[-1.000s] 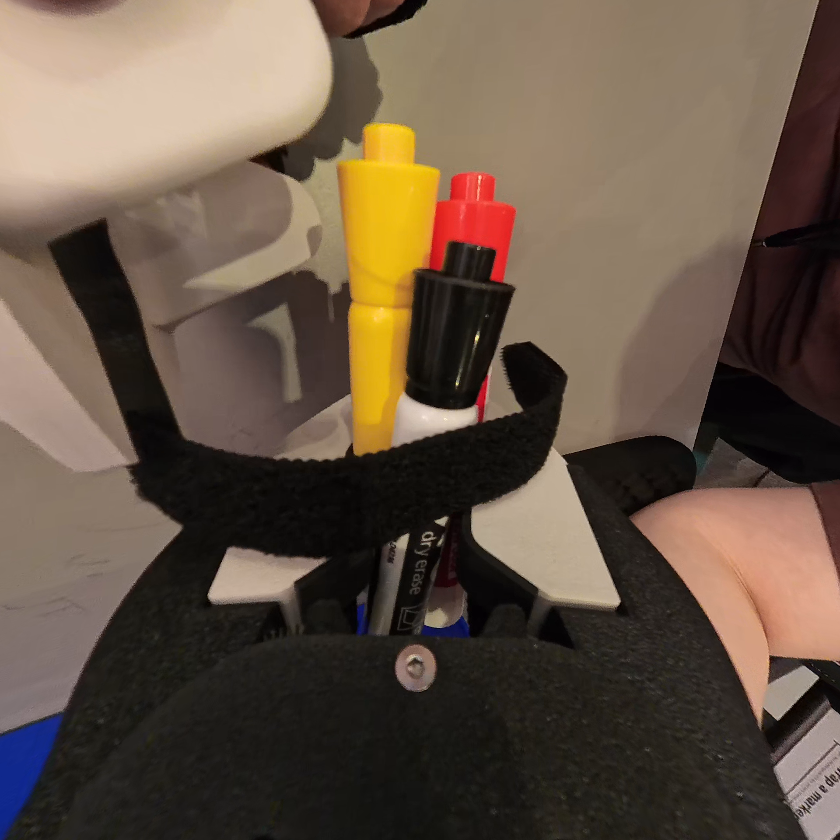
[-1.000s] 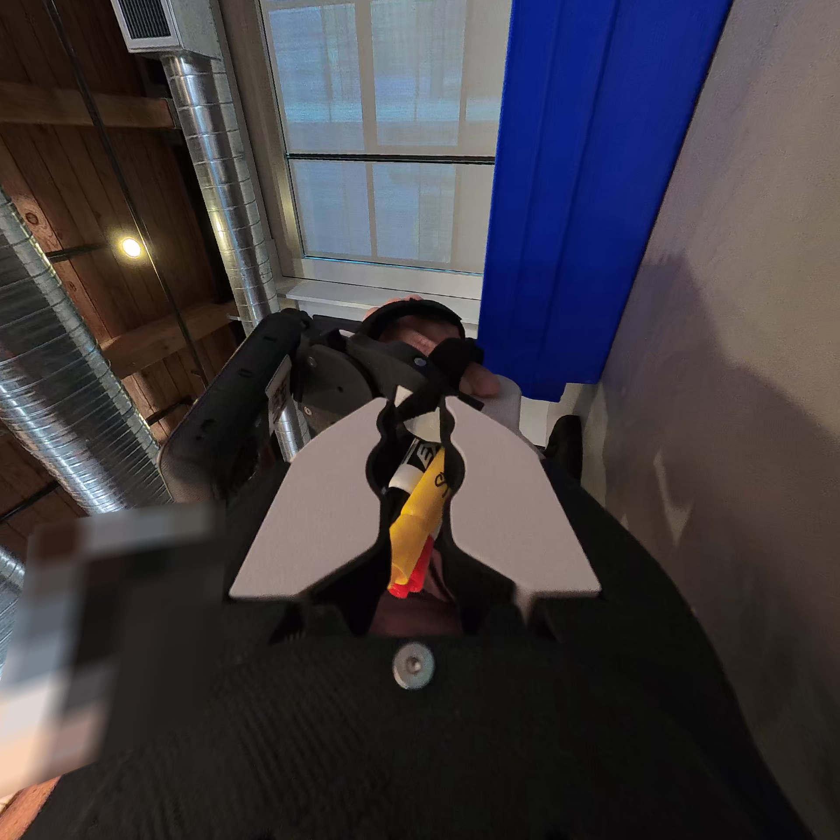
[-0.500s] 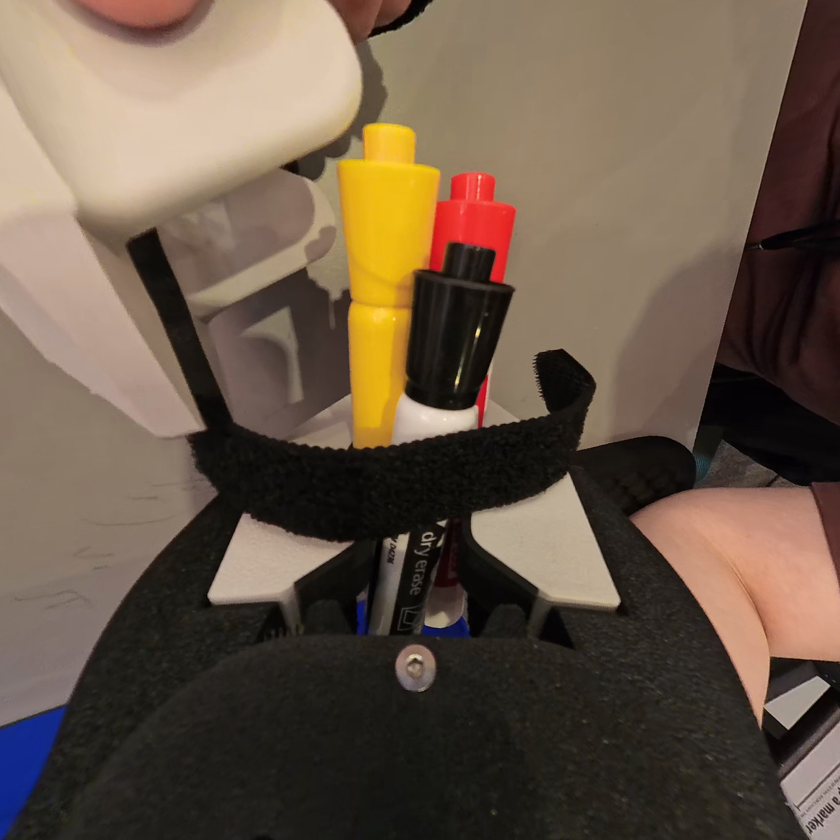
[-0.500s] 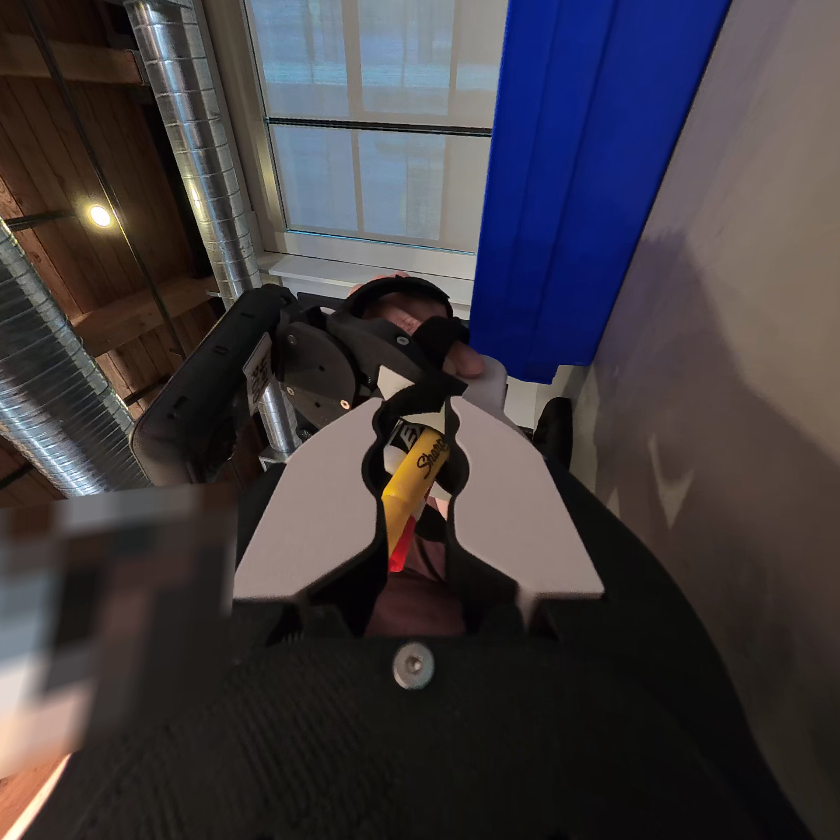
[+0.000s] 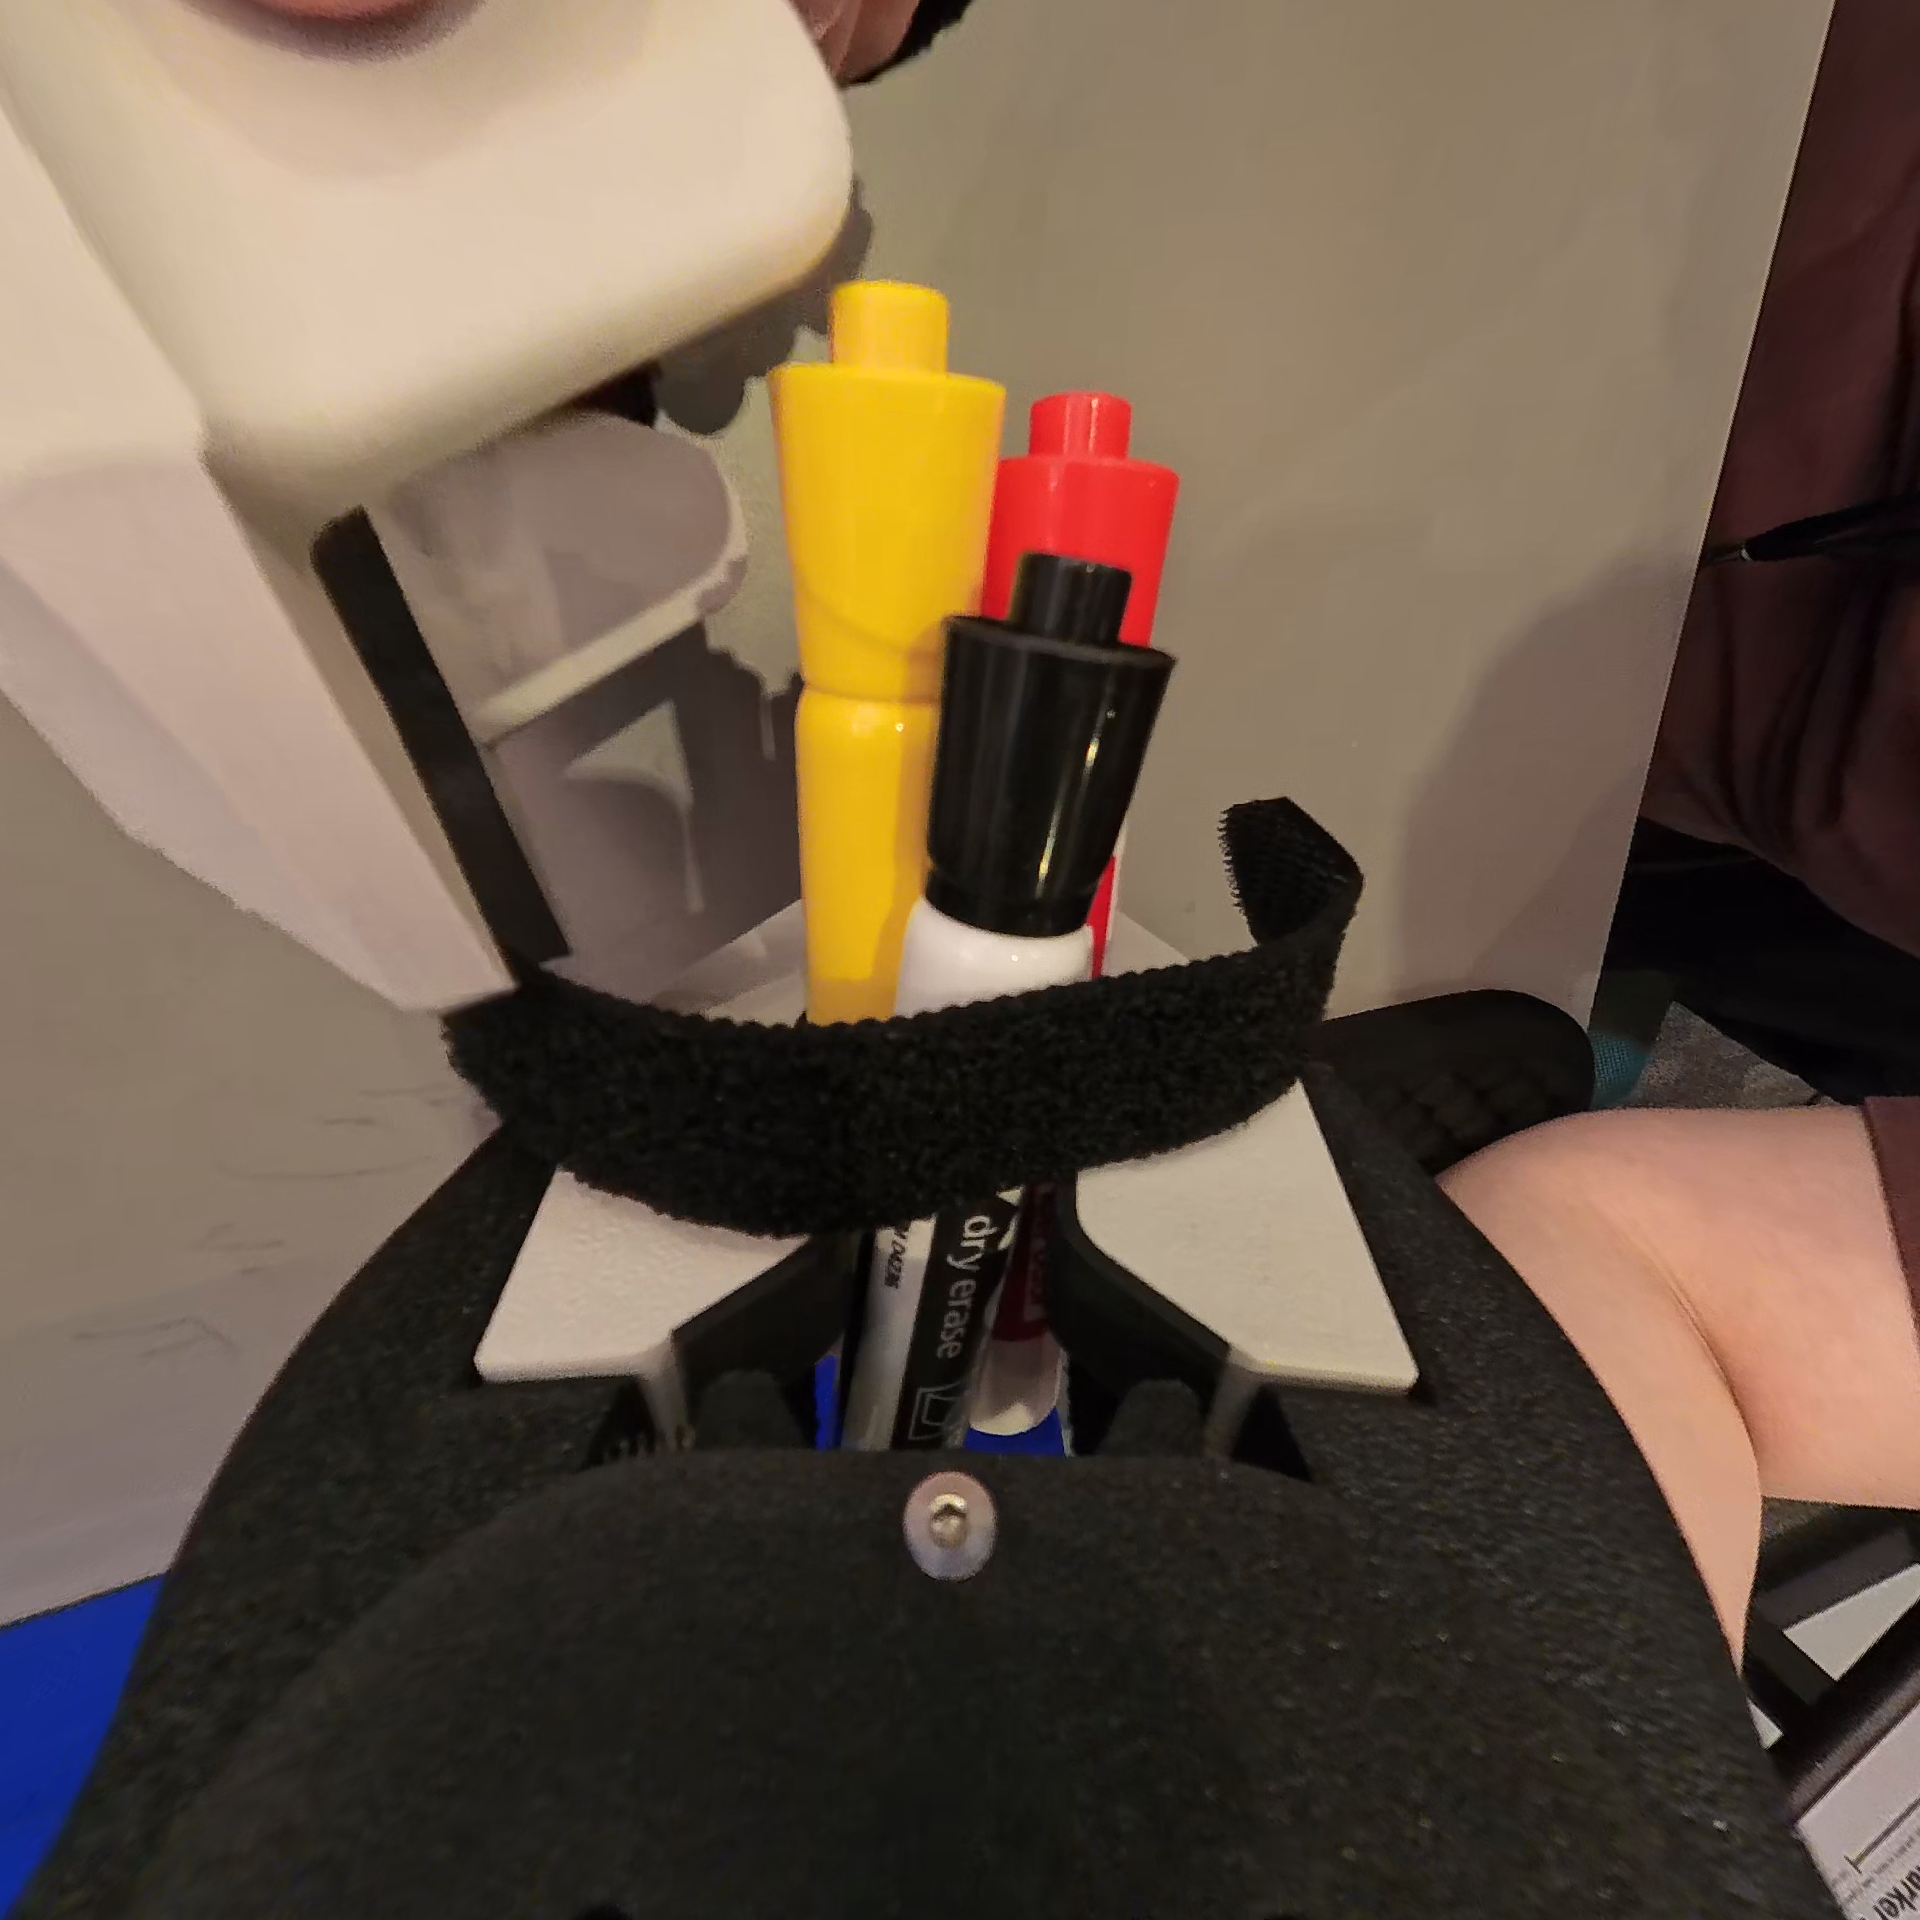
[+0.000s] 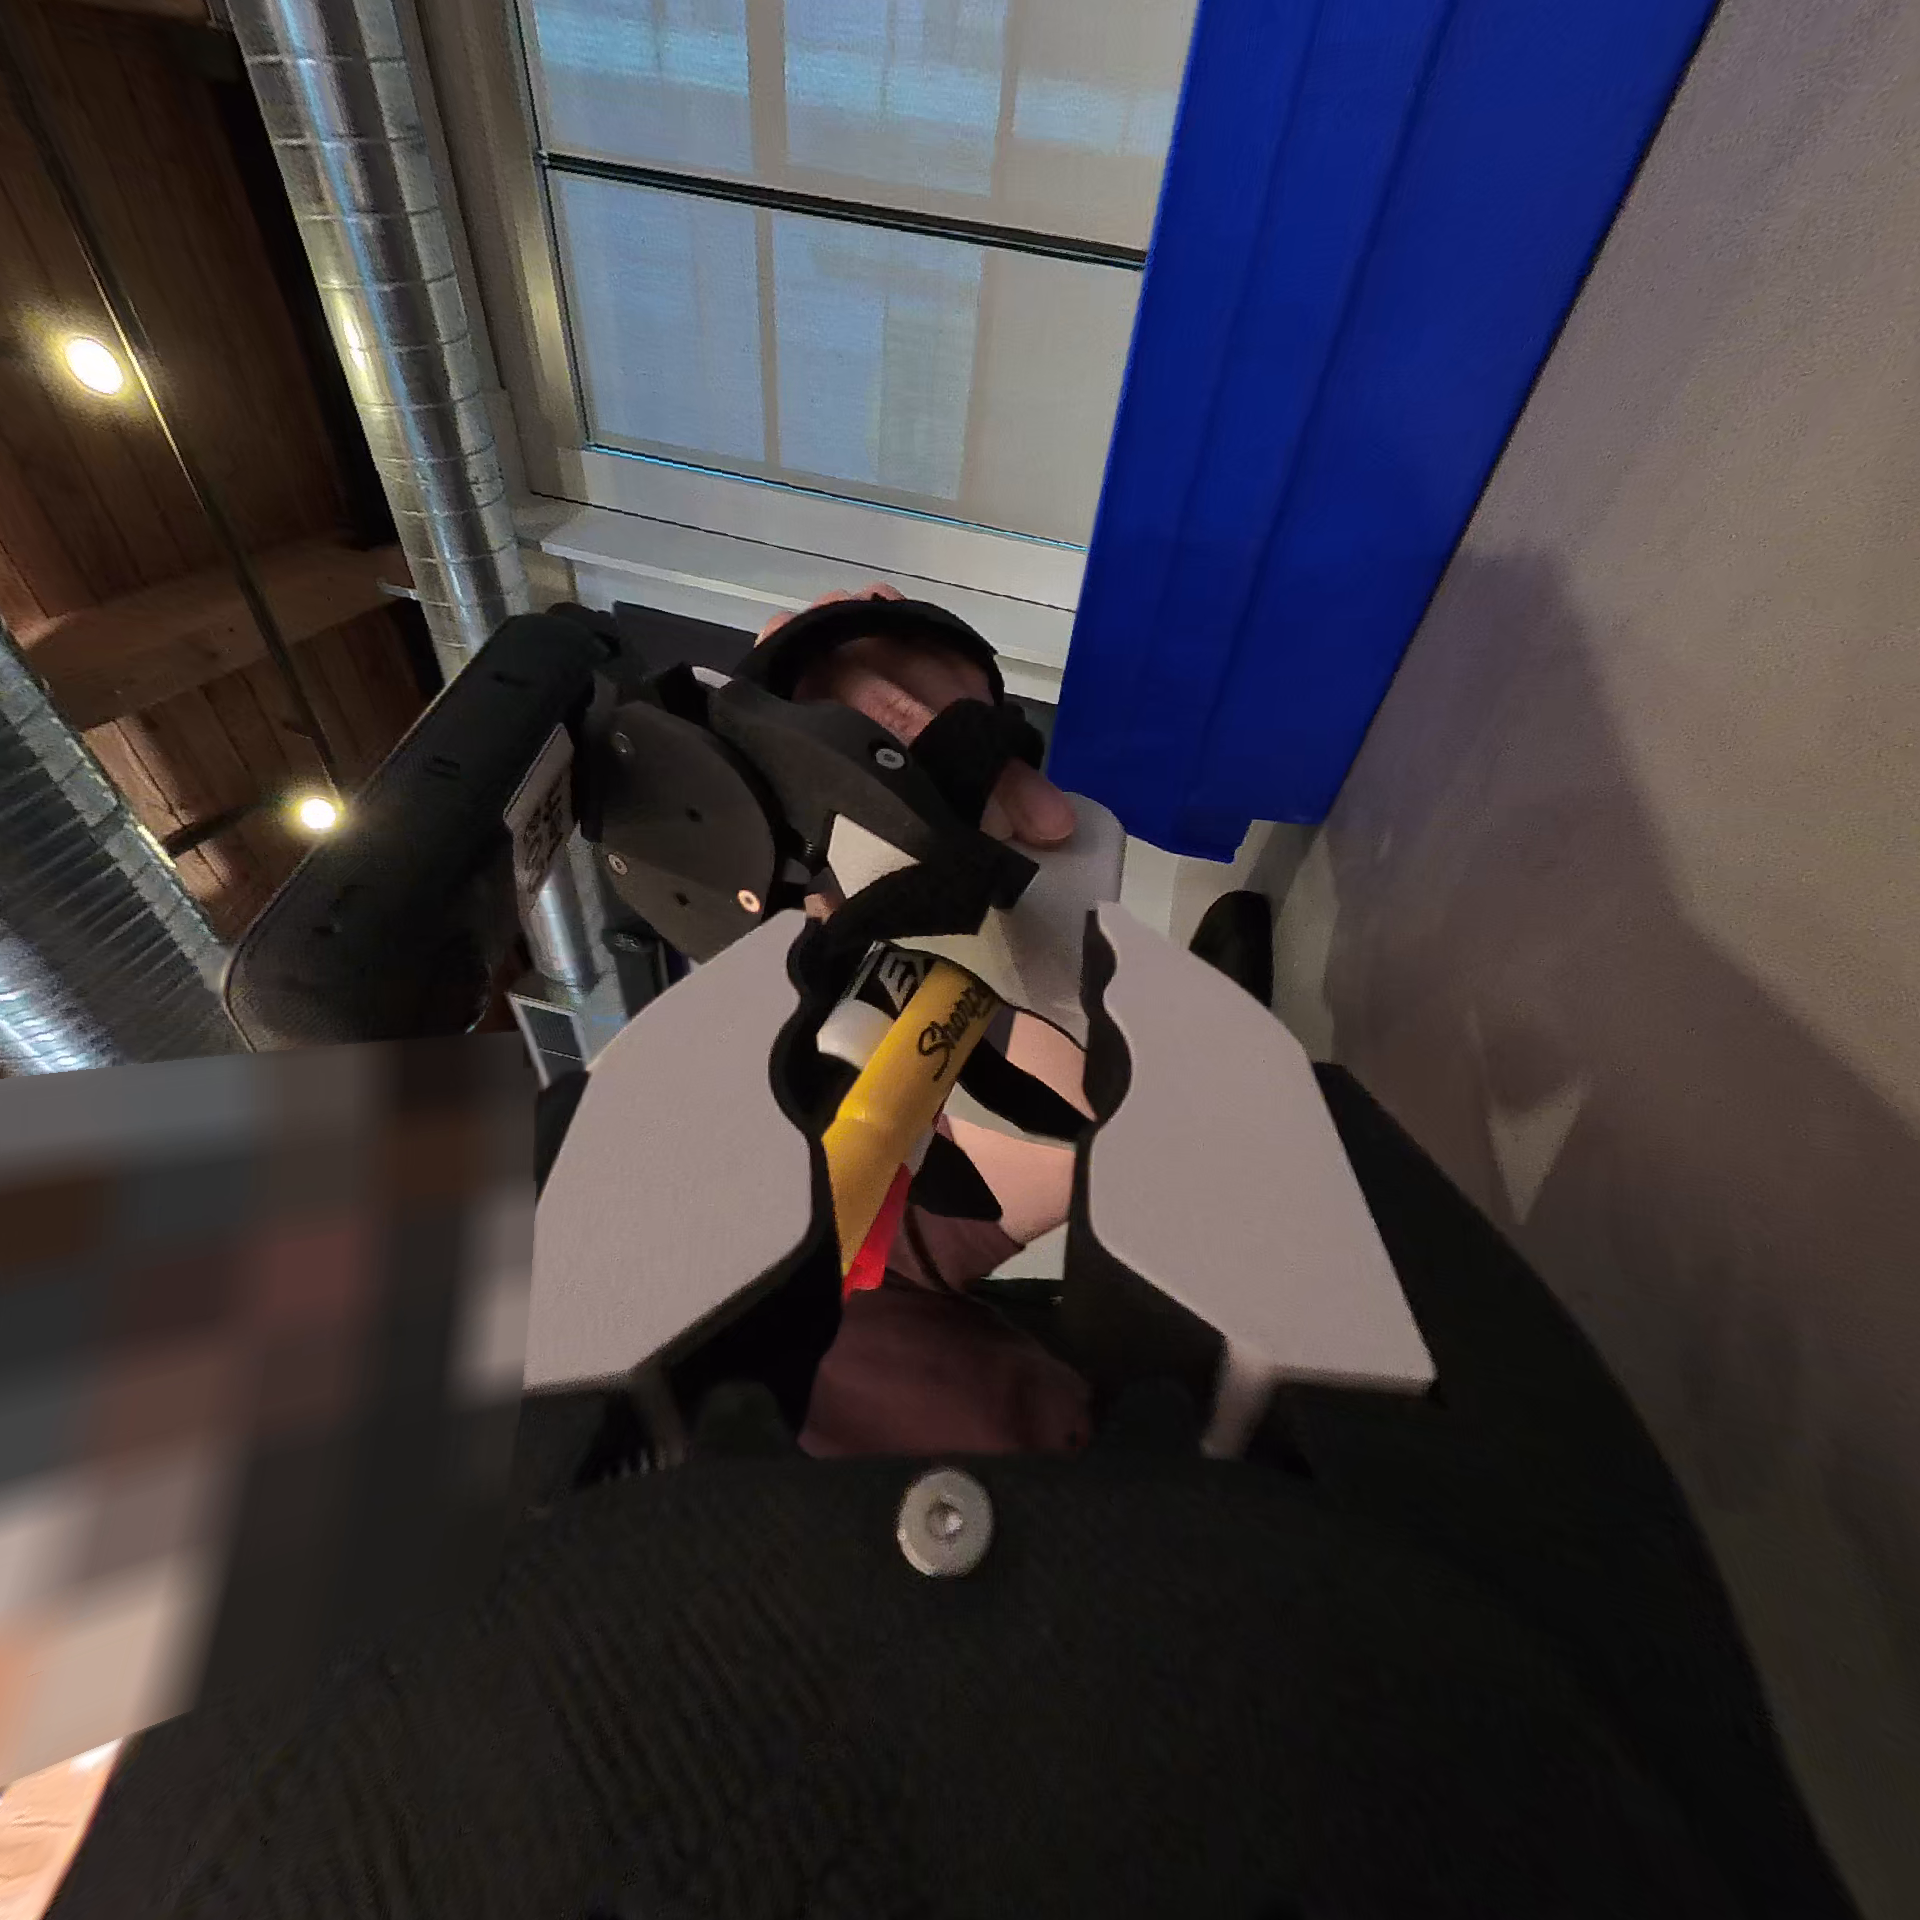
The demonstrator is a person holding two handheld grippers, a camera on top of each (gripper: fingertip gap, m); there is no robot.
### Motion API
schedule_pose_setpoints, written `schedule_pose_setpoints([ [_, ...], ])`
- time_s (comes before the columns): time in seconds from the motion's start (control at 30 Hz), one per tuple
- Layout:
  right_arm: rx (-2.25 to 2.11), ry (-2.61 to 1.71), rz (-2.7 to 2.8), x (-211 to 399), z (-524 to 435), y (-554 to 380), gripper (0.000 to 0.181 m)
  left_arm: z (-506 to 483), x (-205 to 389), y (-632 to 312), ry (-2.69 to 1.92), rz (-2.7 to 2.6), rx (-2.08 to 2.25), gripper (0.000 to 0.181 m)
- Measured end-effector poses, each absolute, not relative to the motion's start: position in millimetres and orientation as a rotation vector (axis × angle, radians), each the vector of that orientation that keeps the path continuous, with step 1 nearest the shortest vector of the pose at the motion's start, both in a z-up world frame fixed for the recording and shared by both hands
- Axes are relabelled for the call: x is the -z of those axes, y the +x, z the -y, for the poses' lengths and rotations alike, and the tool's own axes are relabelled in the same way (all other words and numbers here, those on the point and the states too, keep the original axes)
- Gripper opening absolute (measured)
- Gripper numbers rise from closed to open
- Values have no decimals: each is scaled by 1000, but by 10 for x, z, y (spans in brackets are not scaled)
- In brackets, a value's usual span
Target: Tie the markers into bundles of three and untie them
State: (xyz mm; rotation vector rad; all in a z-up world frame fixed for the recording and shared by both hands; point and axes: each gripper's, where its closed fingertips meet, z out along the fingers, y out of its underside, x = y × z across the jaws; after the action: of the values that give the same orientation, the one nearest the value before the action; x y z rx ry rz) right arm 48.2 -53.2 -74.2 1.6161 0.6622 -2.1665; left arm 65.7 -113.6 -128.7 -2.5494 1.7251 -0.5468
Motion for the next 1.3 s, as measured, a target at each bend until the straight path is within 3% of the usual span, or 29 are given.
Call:
schedule_pose_setpoints([
  [0.17,2340,1680,-853,624,349,551,61,1131,1275,614,-2558,-1701,544,42],
  [0.27,2571,1709,-1131,393,220,687,88,1125,1275,563,-2577,-1674,538,42],
  [0.47,2673,1808,-2003,283,444,927,119,1111,1246,538,-2570,-1647,554,42],
  [0.73,2542,1551,-2739,325,959,836,116,1144,1242,611,-2556,-1684,560,42],
  [1.3,2523,1550,-2621,548,993,738,95,1187,1291,625,-2592,-1739,475,41],
])
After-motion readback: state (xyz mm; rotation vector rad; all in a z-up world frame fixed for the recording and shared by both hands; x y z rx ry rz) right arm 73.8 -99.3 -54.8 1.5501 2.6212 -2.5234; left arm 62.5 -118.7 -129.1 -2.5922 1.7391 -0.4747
